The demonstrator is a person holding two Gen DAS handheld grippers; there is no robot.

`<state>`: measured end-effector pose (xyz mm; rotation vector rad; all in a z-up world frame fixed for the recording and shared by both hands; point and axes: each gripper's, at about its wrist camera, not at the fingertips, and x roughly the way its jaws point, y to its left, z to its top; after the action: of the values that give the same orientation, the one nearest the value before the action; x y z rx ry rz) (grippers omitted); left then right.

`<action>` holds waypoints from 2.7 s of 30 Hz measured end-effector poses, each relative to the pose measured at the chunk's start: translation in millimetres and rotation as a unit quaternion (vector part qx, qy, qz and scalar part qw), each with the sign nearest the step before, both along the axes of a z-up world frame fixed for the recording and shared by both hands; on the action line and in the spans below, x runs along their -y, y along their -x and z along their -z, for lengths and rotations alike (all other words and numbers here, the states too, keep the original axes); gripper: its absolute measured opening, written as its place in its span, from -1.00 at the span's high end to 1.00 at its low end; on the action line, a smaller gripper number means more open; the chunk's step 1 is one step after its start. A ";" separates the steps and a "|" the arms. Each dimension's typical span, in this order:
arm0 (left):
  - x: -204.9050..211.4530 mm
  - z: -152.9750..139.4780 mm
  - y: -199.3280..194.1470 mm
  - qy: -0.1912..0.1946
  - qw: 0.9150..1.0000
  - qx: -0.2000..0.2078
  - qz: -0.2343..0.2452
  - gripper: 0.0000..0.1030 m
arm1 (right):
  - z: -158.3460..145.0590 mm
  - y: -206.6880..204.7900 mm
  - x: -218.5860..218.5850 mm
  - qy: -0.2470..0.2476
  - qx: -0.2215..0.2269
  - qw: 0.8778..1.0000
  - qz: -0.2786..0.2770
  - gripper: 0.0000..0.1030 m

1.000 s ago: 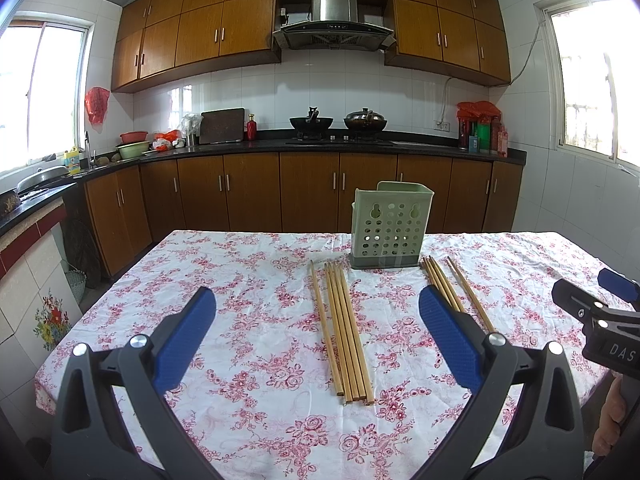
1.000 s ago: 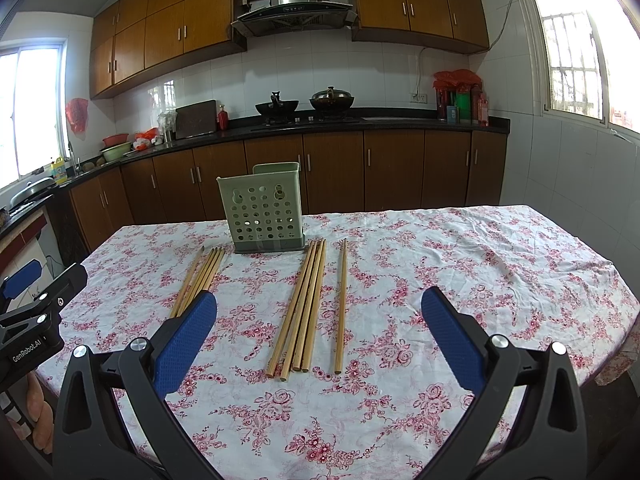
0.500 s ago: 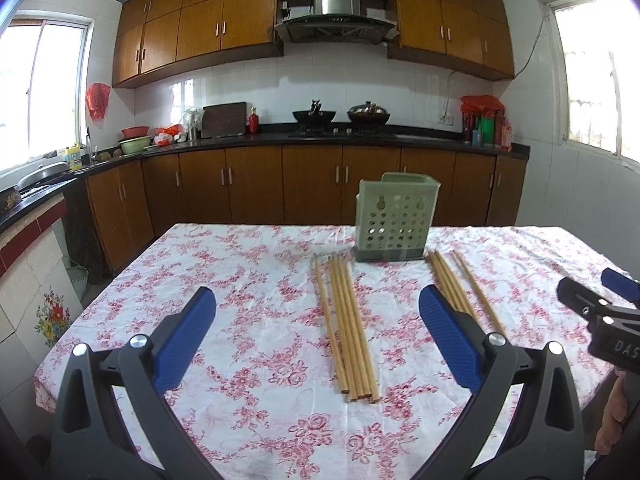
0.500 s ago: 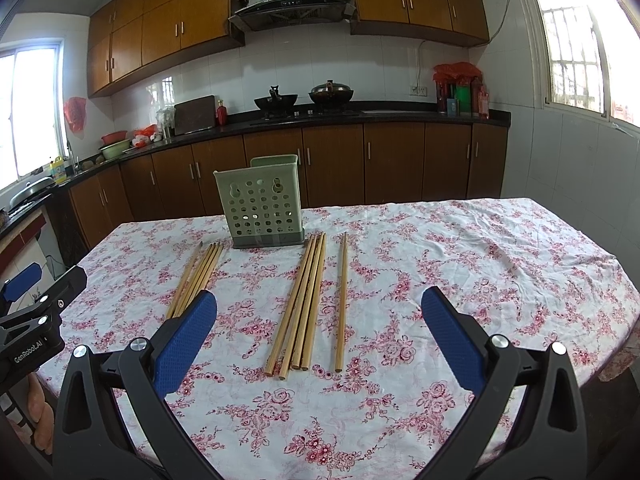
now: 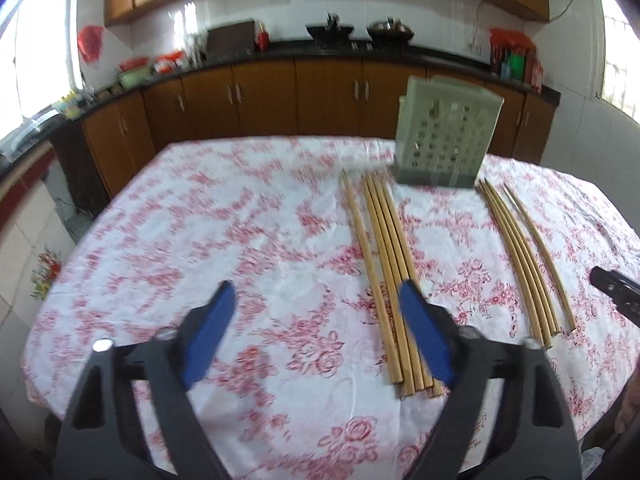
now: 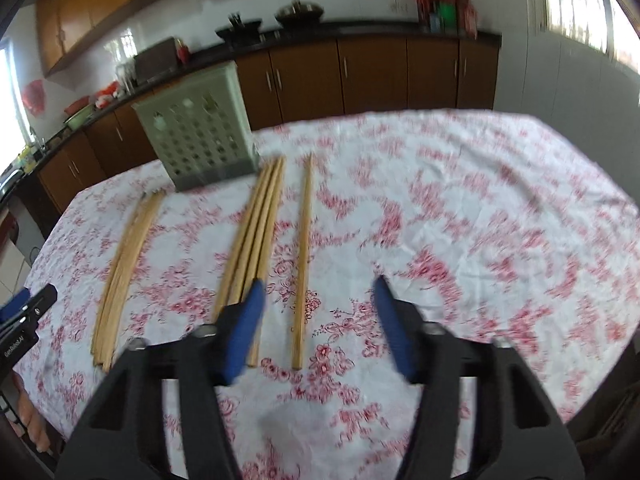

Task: Organize utensils
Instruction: 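Grasp a single bamboo chopstick with the left gripper while the right gripper grasps another, then lift both held chopsticks and lower them upright into the green holder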

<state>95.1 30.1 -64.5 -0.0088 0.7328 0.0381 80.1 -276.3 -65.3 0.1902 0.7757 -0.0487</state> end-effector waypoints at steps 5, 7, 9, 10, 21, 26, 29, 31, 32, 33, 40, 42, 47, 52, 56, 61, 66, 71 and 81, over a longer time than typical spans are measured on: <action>2.5 15.4 -24.8 0.036 0.998 -0.039 0.025 -0.09 | 13.9 -24.2 -2.1 -0.008 -0.031 0.999 -0.015 0.30; 5.2 21.2 -33.1 0.042 0.997 -0.053 0.035 0.06 | 17.5 -29.7 -7.0 -0.004 -0.040 0.999 -0.023 0.34; 7.0 25.4 -39.5 0.048 0.996 -0.064 0.043 0.18 | 21.6 -35.2 -9.7 0.001 -0.045 0.999 -0.028 0.34; 8.5 27.5 -41.9 0.050 0.995 -0.069 0.048 0.25 | 23.5 -37.8 -10.1 0.002 -0.047 0.998 -0.029 0.35; 18.9 41.6 -49.7 0.018 0.994 -0.092 0.062 0.61 | 27.8 -39.7 -18.8 0.050 -0.050 0.997 -0.039 0.53; 12.1 41.9 -56.3 0.011 0.994 -0.091 0.054 0.83 | 28.0 -42.9 -18.0 0.050 -0.046 0.997 -0.048 0.83; 2.4 41.6 -67.7 0.004 0.995 -0.091 0.043 0.83 | 27.6 -50.7 -13.1 0.051 -0.049 0.996 -0.046 0.85; -5.3 41.7 -75.1 0.002 0.995 -0.090 0.033 0.83 | 27.0 -58.2 -6.2 0.049 -0.050 0.997 -0.037 0.85; -8.5 41.6 -78.5 0.002 0.996 -0.089 0.029 0.83 | 26.9 -62.4 -1.7 0.048 -0.050 0.997 -0.031 0.85; -11.9 41.5 -82.4 0.001 0.996 -0.089 0.025 0.83 | 26.9 -65.6 1.3 0.049 -0.050 0.997 -0.026 0.85; -22.0 40.9 -90.4 0.011 0.996 -0.086 0.024 0.81 | 27.3 -77.9 14.4 0.050 -0.047 0.998 -0.011 0.84; -21.8 40.8 -87.1 0.010 0.996 -0.087 0.026 0.81 | 26.9 -77.3 14.0 0.050 -0.049 0.997 -0.014 0.84; -20.5 41.3 -76.9 0.005 0.995 -0.089 0.034 0.81 | 28.4 -65.9 11.2 0.052 -0.050 0.997 -0.019 0.84; -18.8 40.2 -75.8 -0.004 0.995 -0.088 0.036 0.84 | 26.6 -62.3 10.6 0.049 -0.051 0.997 -0.021 0.84; -22.9 15.5 -70.4 -0.003 0.998 -0.050 0.036 0.84 | -4.9 -54.5 14.6 0.056 0.002 0.998 -0.018 0.85; -36.0 -44.9 -68.1 0.026 0.999 0.033 0.020 0.84 | -55.2 -50.1 21.5 0.049 0.078 0.996 -0.011 0.85; -46.4 -92.5 -70.4 0.045 0.995 0.091 0.013 0.84 | -92.9 -46.4 24.7 0.044 0.136 0.990 -0.013 0.85; -46.2 -112.3 -81.1 0.031 0.993 0.109 0.015 0.84 | -106.3 -55.4 27.4 0.045 0.154 0.987 -0.015 0.85; -32.4 -185.7 -85.3 0.032 0.980 0.195 0.030 0.85 | -180.6 -64.7 14.3 0.029 0.256 0.966 -0.025 0.85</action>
<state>180.4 62.5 121.2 -0.0546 0.3414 -0.0442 144.8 -290.6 115.3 0.1198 0.2624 0.0258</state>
